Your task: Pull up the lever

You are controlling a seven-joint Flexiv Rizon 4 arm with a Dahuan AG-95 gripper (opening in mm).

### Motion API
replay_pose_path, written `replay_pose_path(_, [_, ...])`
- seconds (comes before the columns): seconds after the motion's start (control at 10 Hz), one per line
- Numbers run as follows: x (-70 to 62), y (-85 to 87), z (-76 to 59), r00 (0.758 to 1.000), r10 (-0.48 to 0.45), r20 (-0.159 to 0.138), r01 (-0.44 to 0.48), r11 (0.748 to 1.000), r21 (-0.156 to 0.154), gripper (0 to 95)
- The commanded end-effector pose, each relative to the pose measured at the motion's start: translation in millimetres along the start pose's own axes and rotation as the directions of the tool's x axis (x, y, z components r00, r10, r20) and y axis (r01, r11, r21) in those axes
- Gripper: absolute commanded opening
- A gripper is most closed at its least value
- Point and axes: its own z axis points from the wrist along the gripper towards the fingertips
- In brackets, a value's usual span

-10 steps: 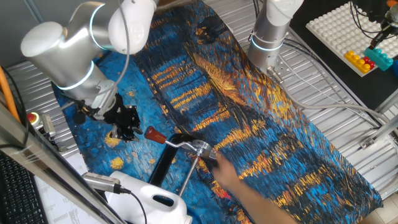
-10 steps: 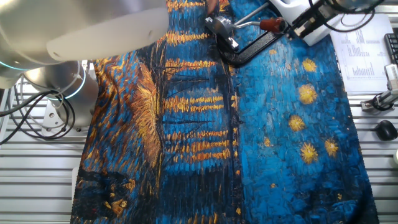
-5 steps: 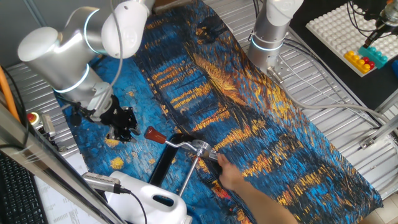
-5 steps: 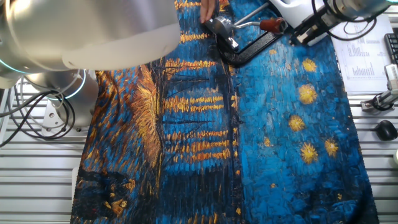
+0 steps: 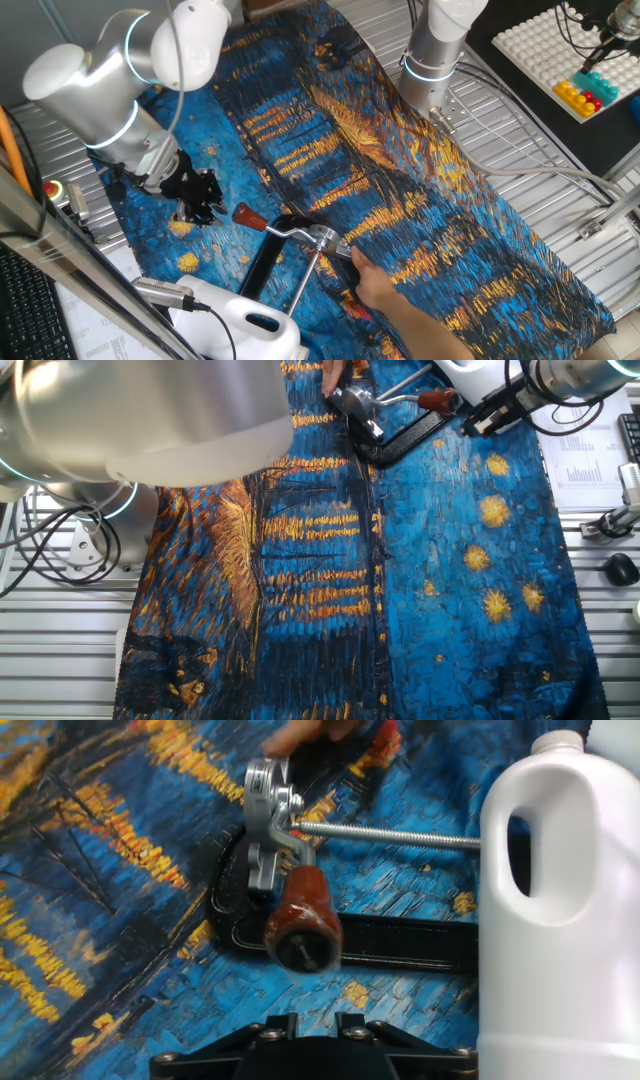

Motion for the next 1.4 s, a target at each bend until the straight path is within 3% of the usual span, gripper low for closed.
replay_pose_path(0.1, [-0.3,3.1,1.0,0.999,-0.004,-0.035,0.005,1.0,0.028,19.0])
replay_pose_path(0.6, [-0.3,3.1,1.0,0.995,-0.08,-0.067,0.083,0.996,0.034,19.0])
replay_pose_path(0.7, [-0.3,3.1,1.0,0.992,-0.078,-0.094,0.082,0.996,0.036,19.0])
replay_pose_path(0.8, [-0.3,3.1,1.0,0.992,-0.086,-0.094,0.09,0.995,0.04,0.0])
replay_pose_path(0.9, [-0.3,3.1,1.0,0.992,-0.092,-0.084,0.096,0.995,0.04,0.0])
replay_pose_path(1.0, [-0.3,3.1,1.0,0.994,-0.094,-0.06,0.097,0.994,0.048,19.0])
replay_pose_path(1.1, [-0.3,3.1,1.0,0.996,-0.083,-0.027,0.084,0.995,0.06,0.0])
replay_pose_path(1.2, [-1.1,2.8,2.9,0.997,-0.083,-0.001,0.083,0.994,0.076,19.0])
replay_pose_path(1.4, [-3.7,1.5,6.5,0.996,-0.088,0.019,0.086,0.994,0.074,19.0])
